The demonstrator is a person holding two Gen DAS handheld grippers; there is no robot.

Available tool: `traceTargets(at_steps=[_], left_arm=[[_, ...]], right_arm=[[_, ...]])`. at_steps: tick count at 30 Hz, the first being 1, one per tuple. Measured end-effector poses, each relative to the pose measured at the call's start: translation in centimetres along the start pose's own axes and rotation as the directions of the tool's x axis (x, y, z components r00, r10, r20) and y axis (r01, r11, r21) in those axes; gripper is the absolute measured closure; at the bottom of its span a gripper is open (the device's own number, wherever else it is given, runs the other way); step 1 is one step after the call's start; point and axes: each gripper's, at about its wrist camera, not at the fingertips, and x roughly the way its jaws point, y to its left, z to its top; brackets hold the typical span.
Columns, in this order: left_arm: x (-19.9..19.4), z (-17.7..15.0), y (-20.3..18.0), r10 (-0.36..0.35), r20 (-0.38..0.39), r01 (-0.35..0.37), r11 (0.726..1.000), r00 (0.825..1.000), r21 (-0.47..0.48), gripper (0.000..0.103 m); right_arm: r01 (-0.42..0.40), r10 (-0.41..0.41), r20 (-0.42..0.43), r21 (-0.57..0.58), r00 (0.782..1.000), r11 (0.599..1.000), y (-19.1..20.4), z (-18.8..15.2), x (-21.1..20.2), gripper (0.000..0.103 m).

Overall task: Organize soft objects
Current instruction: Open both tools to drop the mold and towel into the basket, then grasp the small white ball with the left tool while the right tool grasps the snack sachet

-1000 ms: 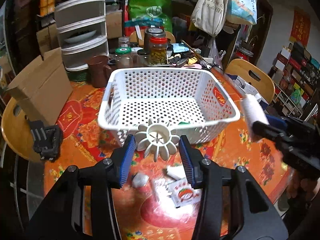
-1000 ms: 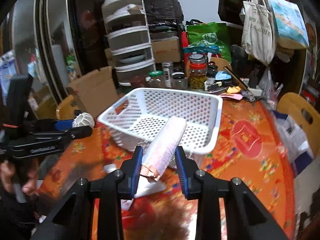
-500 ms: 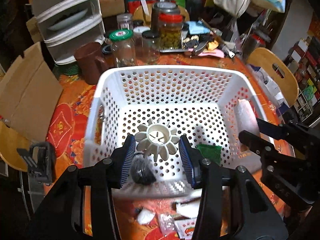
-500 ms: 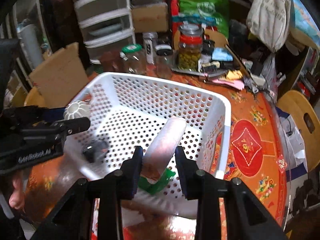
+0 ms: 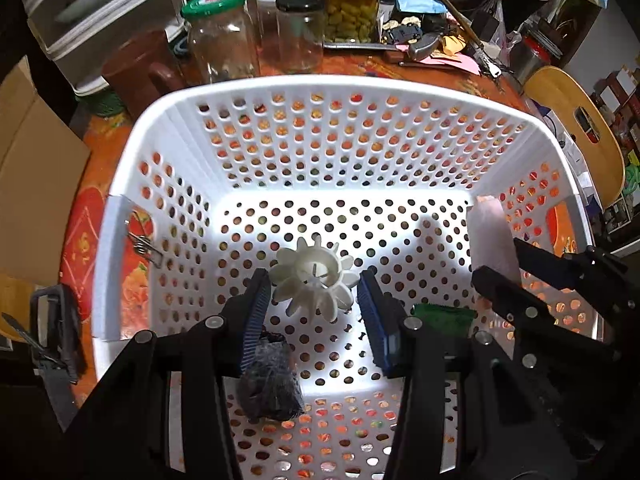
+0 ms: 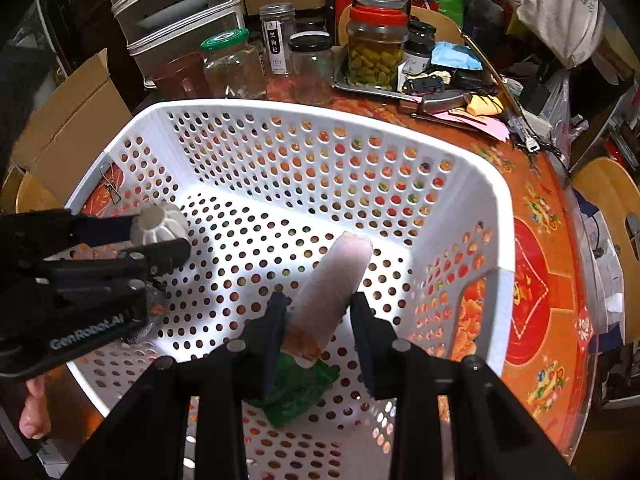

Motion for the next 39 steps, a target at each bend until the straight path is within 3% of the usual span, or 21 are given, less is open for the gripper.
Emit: traceTargets(at_steps=[5,8,9,10,12,13,14,17,20,21,23,26,30,35,39], left_arm=[[0.9,0.0,-0.1,-0.024,-0.026,0.024,1.0,0.999,-0.013,0.057],[0.4,-0.2,0.2,-0.024,-0.003,0.024,0.999,1.0,-0.025,0.034],[-0.1,-0.3,0.3,-0.023,0.015,0.024,0.999,1.0,-0.023,0.029],[-0.9,-0.5,0.5,-0.02,0.042,0.021,1.0,0.999,-0.023,0.029],[-3.2,-1.2,1.0,-0.025,0.092,0.028,0.999,0.995,-0.024,0.029],[-4.6,-1.6,1.4,-0.027,0.125,0.03,0.999,0.992,-0.022,0.029],[-6.0,-2.1,1.6,-0.021,0.161,0.024,1.0,0.987,-0.017,0.028],[-11.3,-5.0,3.1,-0.012,0.291,0.015,1.0,0.957,-0.008,0.012],[-15.6,-9.8,4.8,0.002,0.402,-0.002,1.0,0.916,0.001,0.0],[-16.5,-12.2,5.5,0.005,0.431,-0.005,1.0,0.902,-0.002,0.0],[-17.0,-15.6,6.3,0.02,0.446,-0.018,1.0,0.895,-0.008,0.0],[-15.6,-21.0,7.4,0.021,0.437,-0.007,0.999,0.899,-0.035,0.0],[-11.5,-26.3,8.3,0.018,0.386,0.013,0.997,0.922,-0.076,0.0],[-6.2,-28.1,8.3,-0.019,0.308,0.047,0.995,0.951,-0.085,0.0],[-4.1,-27.6,7.6,-0.018,0.303,0.044,0.996,0.953,-0.078,0.0]], right_arm=[[-0.021,0.021,0.006,0.004,1.0,1.0,0.0,0.1,0.1,0.071],[-0.039,0.039,0.041,0.009,0.998,0.999,-0.2,0.0,-0.7,0.064],[-0.043,0.042,0.053,0.01,0.998,0.999,-0.2,-0.1,-1.3,0.055],[-0.029,0.029,0.065,0.009,0.997,1.0,-0.2,-0.2,-1.9,0.036],[-0.029,0.029,0.108,-0.005,0.994,1.0,-0.1,-0.8,-4.1,0.02],[-0.037,0.037,0.131,-0.004,0.991,0.999,-0.2,-1.2,-5.3,0.02],[-0.044,0.043,0.158,0.001,0.986,0.999,-0.3,-1.7,-6.7,0.02],[-0.063,0.063,0.235,-0.01,0.97,0.998,-0.4,-4.2,-10.6,0.016],[-0.062,0.07,0.305,-0.033,0.95,0.997,0.1,-8.3,-13.8,0.003],[-0.06,0.069,0.326,-0.038,0.943,0.997,0.3,-9.7,-14.3,0.0],[-0.06,0.073,0.343,-0.049,0.936,0.997,1.0,-13.1,-14.3,0.0],[-0.071,0.075,0.312,-0.023,0.947,0.997,1.8,-17.4,-12.4,0.0],[-0.164,0.148,0.289,0.031,0.946,0.986,2.4,-22.8,-9.2,0.0],[-0.233,0.204,0.263,0.085,0.943,0.969,3.7,-26.0,-6.3,0.0],[-0.269,0.248,0.249,0.053,0.936,0.962,6.1,-26.3,-5.2,0.0]])
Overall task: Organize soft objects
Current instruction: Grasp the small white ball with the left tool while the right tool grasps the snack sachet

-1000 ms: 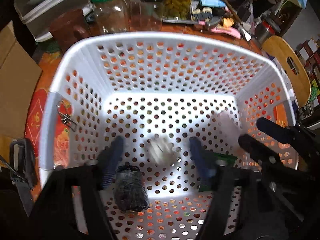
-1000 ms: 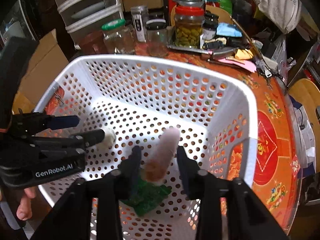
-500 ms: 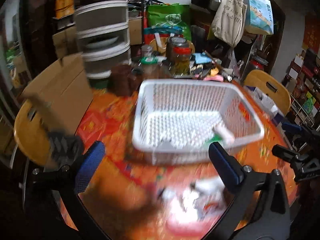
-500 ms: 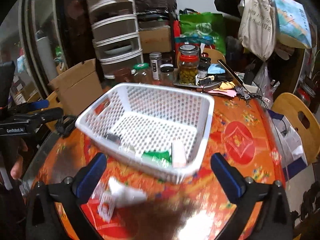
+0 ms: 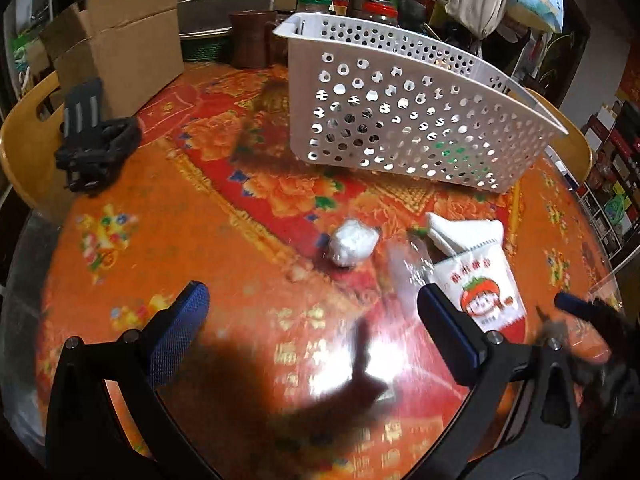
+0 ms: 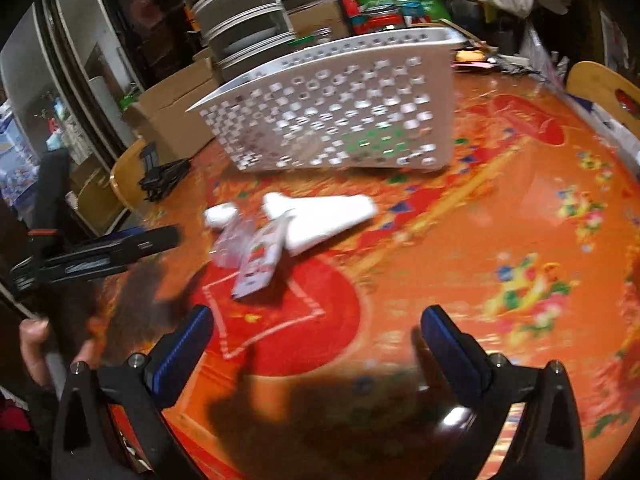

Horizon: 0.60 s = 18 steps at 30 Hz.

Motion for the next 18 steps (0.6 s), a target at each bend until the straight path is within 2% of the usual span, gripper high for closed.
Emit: traceTargets(at_steps=[2,5,8,10,13,15,18], left_arm=[[1.0,0.6,-0.4,0.002,-0.002,-0.002,1.0,1.0,0.01,0.0],[1.9,1.3,-0.7,0.014,-0.002,-0.014,1.0,1.0,0.02,0.003],[2.4,1.6,-1.0,0.024,0.001,-0.024,0.999,1.0,0.034,0.011],[2.9,1.6,-1.2,0.03,0.003,-0.03,0.998,1.0,0.048,0.018],[3.7,1.7,-1.4,0.037,-0.011,-0.037,0.997,0.999,0.061,0.03],[4.0,1.8,-1.5,0.035,-0.017,-0.034,0.997,0.999,0.067,0.036],[3.9,1.9,-1.9,0.039,-0.005,-0.038,0.996,0.999,0.079,0.037]], right_arm=[[0.0,0.0,-0.011,-0.021,1.0,1.0,0.9,-0.1,0.7,0.002],[0.005,-0.005,0.002,-0.037,1.0,0.999,1.8,0.2,1.2,0.01],[0.008,-0.008,0.001,-0.042,1.0,0.999,2.3,0.5,1.9,0.023],[-0.001,0.0,-0.014,-0.042,1.0,0.999,2.5,0.8,2.5,0.037],[-0.015,0.014,-0.031,-0.047,0.999,0.999,2.8,0.9,3.2,0.052],[-0.016,0.014,-0.034,-0.048,0.999,0.999,3.0,1.0,3.6,0.053],[-0.023,0.022,-0.026,-0.038,0.999,0.999,3.1,1.1,3.9,0.055]])
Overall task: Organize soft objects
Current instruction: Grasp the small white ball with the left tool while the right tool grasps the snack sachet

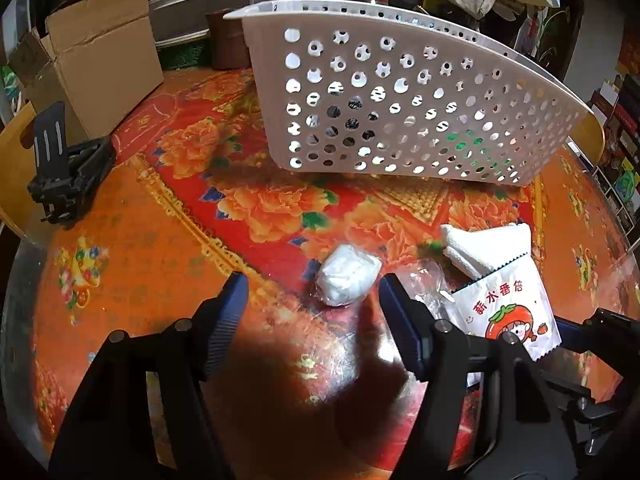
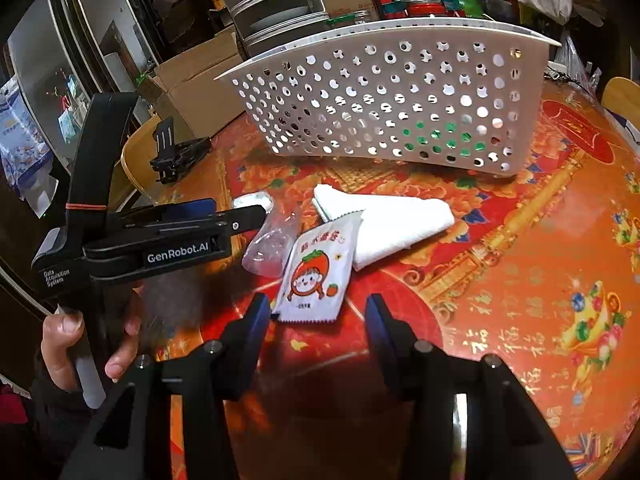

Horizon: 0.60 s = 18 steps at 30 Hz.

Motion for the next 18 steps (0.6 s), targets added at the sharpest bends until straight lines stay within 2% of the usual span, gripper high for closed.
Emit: traceTargets(at_steps=[5,7,10,12,14,18], left_arm=[[0.1,0.1,-0.4,-0.005,0.0,0.005,1.0,1.0,0.02,0.038],[0.2,0.1,-0.6,-0.001,-0.007,0.001,1.0,1.0,0.023,0.038],[0.5,0.0,-0.6,-0.016,-0.017,0.016,1.0,1.0,0.022,0.05],[0.5,0.0,-0.7,-0.01,-0.016,0.01,1.0,1.0,0.03,0.064],[0.5,-0.1,-0.8,-0.021,-0.011,0.021,0.999,1.0,0.028,0.073],[0.1,-0.3,-0.5,-0.034,0.008,0.034,0.999,0.999,0.007,0.074]], right_arm=[[-0.002,0.002,-0.004,0.004,1.0,1.0,0.1,0.1,0.5,0.067],[-0.002,0.002,-0.001,0.004,1.0,1.0,0.1,0.2,0.7,0.076],[0.0,0.0,0.007,0.007,1.0,1.0,-0.1,0.0,0.3,0.085],[-0.001,0.001,0.016,0.006,1.0,1.0,-0.2,-0.1,-0.1,0.09],[0.003,-0.003,0.025,0.003,1.0,1.0,-0.3,-0.3,-0.5,0.091],[0.007,-0.007,0.046,-0.005,0.999,1.0,-0.4,-0.7,-1.5,0.094]])
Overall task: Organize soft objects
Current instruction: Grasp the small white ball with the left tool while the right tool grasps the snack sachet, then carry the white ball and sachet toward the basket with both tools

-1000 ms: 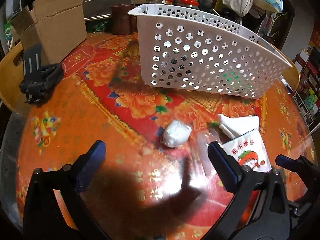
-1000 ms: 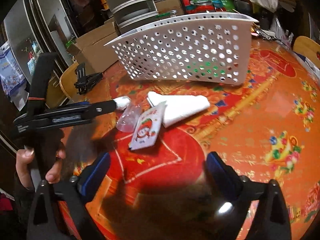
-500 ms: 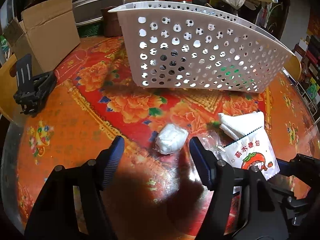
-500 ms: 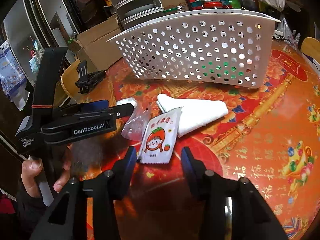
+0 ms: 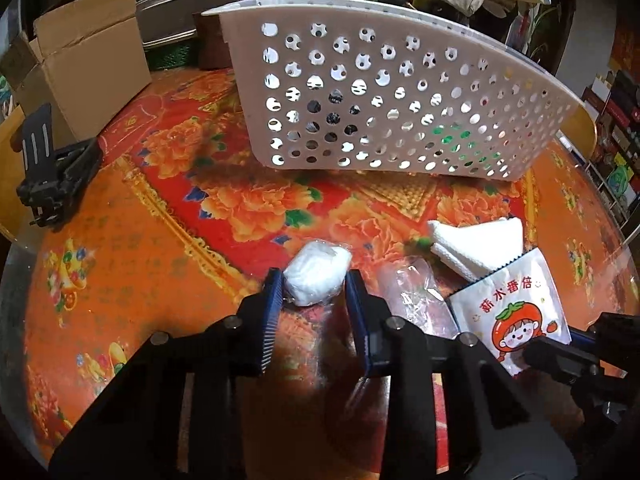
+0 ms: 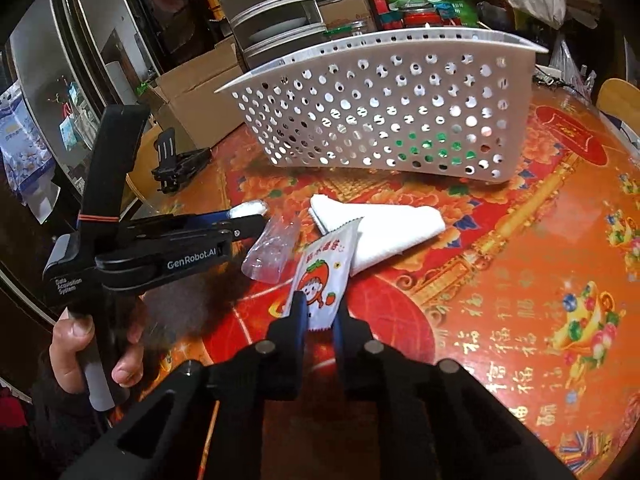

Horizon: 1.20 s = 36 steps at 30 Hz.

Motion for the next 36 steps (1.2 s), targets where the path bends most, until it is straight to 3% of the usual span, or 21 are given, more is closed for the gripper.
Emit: traceTargets(at_steps=[8,17,26,36], left_arm=[[-1.9,-0.6,0.0,-0.007,0.078,0.005,1.0,0.997,0.017,0.074],[-2.6,-0.9,0.6,-0.01,0.09,0.01,1.0,0.996,-0.003,0.074],[-2.4,-0.9,0.9,-0.001,0.086,0.003,1.0,0.996,-0.018,0.074],[-3.2,-0.9,1.4,-0.021,0.114,0.025,0.999,0.993,-0.038,0.074]], right_arm=[[0.014,-0.014,0.032,-0.007,0.999,1.0,-1.0,-0.5,-2.2,0.097],[0.01,-0.009,0.059,-0.014,0.998,1.0,-1.3,-0.8,-4.3,0.101],[-0.019,0.02,0.014,-0.053,1.0,0.998,-0.7,-1.3,-2.7,0.102],[-0.011,0.021,0.099,-0.109,0.995,0.994,0.7,-0.9,-5.3,0.103]])
